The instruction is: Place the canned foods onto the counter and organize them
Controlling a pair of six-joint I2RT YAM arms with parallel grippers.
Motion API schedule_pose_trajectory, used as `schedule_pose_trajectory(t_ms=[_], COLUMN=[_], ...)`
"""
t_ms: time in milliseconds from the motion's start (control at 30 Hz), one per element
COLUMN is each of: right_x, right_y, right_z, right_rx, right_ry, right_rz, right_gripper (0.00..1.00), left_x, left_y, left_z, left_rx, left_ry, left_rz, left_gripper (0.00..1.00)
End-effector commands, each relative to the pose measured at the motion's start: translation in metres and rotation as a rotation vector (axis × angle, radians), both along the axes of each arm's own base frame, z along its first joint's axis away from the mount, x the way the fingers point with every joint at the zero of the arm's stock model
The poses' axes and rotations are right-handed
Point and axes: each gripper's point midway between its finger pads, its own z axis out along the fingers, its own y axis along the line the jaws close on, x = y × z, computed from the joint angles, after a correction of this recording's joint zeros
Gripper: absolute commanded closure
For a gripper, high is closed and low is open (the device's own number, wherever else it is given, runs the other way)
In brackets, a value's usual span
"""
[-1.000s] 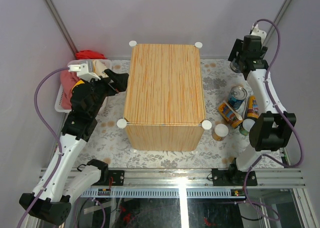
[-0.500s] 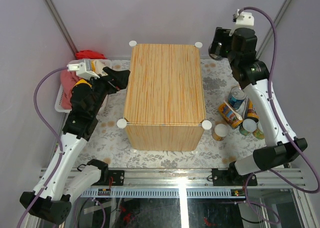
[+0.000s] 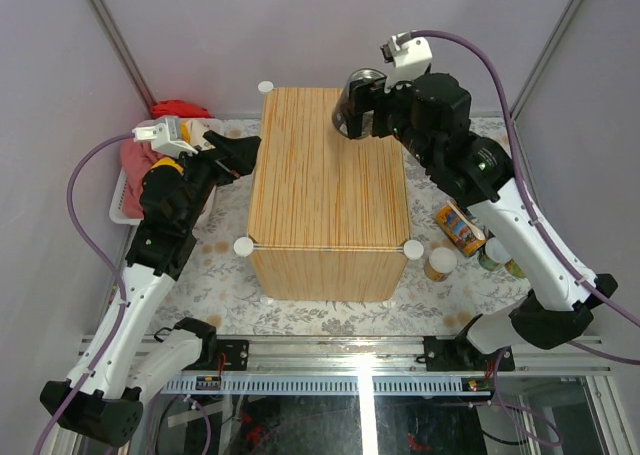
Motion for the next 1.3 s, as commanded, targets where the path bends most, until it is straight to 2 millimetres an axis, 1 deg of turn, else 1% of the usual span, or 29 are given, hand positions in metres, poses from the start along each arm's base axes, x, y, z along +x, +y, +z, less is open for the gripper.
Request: schedule_pose_trajectory(t_ms=[0,200,267,367,533,633,733,867,1067,1267], right_x=[-0.023,-0.026,-0.025,-0.017,-0.012,-0.008,-0.003,0.001,0.009,0.024], right_y=[0.013,0.067,0.078,0.100,0.123,0.132,0.143,0.151,0.160,0.164], right_z=[0.111,0.104,0.102,0.090,0.078,0.071,0.059,0.051,0.045,0.041], right_rx=[0.208,0.194,0.190,0.165,0.148,0.142,0.128,0.122,0.117,0.071], right_ry=[-0.245,-0.195,-0.187,-0.163,-0.141,-0.132,-0.109,-0.099,-0.116,-0.160], right_rz=[0.053,0.136,0.138,0.147,0.160,0.160,0.161,0.155,0.140,0.095], right_gripper=[1.00,1.00,1.00,1.00,1.00,1.00,1.00,1.00,1.00,1.00], left_x=[-0.005,-0.010,-0.013,-0.017,-0.023,-0.026,-0.029,-0.032,-0.035,-0.034], left_y=[-0.001,0.000,0.001,0.003,0.004,0.004,0.004,0.003,0.004,0.004], left_z=[0.032,0.039,0.042,0.044,0.044,0.043,0.044,0.044,0.043,0.042], left_rx=[-0.033,-0.020,-0.014,-0.004,0.005,0.012,0.019,0.033,0.050,0.060], left_ry=[-0.092,-0.111,-0.118,-0.124,-0.130,-0.135,-0.141,-0.146,-0.152,-0.153], left_rz=[-0.015,-0.022,-0.019,-0.015,-0.018,-0.026,-0.032,-0.038,-0.042,-0.042], left_gripper=[0.02,0.06,0.06,0.07,0.10,0.11,0.11,0.11,0.11,0.11])
